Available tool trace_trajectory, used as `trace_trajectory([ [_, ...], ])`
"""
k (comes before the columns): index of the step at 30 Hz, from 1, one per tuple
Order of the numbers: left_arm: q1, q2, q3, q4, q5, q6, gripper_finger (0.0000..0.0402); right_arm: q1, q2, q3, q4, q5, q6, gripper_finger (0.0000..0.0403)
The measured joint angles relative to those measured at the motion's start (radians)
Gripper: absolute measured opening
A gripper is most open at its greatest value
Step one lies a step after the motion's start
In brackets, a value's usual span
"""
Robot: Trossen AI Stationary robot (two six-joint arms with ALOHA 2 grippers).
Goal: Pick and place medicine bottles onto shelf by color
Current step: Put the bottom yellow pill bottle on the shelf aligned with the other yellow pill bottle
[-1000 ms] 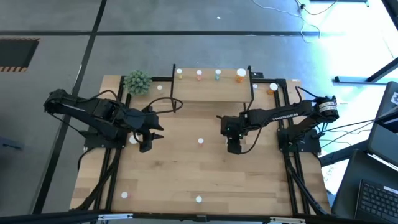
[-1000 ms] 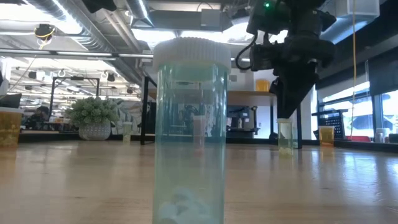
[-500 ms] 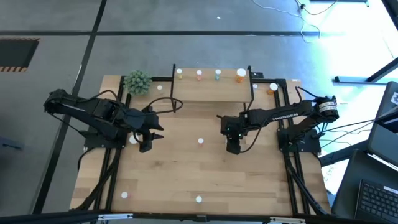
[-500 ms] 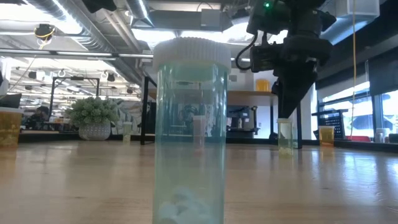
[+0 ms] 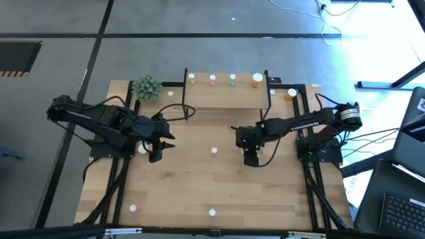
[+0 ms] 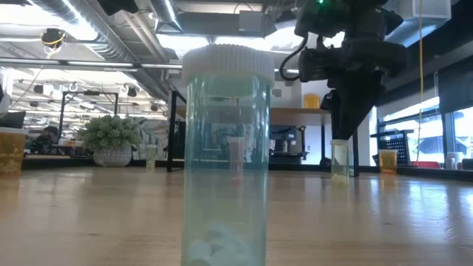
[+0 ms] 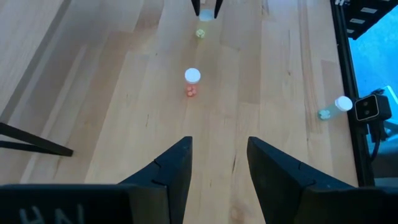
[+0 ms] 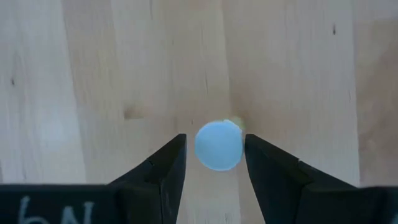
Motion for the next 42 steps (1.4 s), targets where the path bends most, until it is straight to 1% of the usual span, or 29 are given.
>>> trace_trajectory([
  [5, 0.0, 0.0, 0.0, 0.0, 0.0, 0.006, 0.0149, -0.001, 0.0, 0.0, 0.0, 0.054, -0.001, 0.0166],
  [18, 0.0, 0.0, 0.0, 0.0, 0.0, 0.006, 0.0149, -0.001, 0.0, 0.0, -0.003, 0.056, 0.015, 0.0166],
  [25, 0.0, 0.0, 0.0, 0.0, 0.0, 0.006, 0.0149, -0.001, 0.053, 0.0, -0.003, 0.05, 0.006, 0.0166],
  [32, 0.0, 0.0, 0.0, 0.0, 0.0, 0.005, 0.0149, -0.001, 0.071, -0.001, 0.066, 0.061, 0.001, 0.0166],
  [42, 0.0, 0.0, 0.0, 0.0, 0.0, 0.003, 0.0149, -0.001, 0.071, -0.001, 0.023, 0.056, 0.026, 0.0166],
])
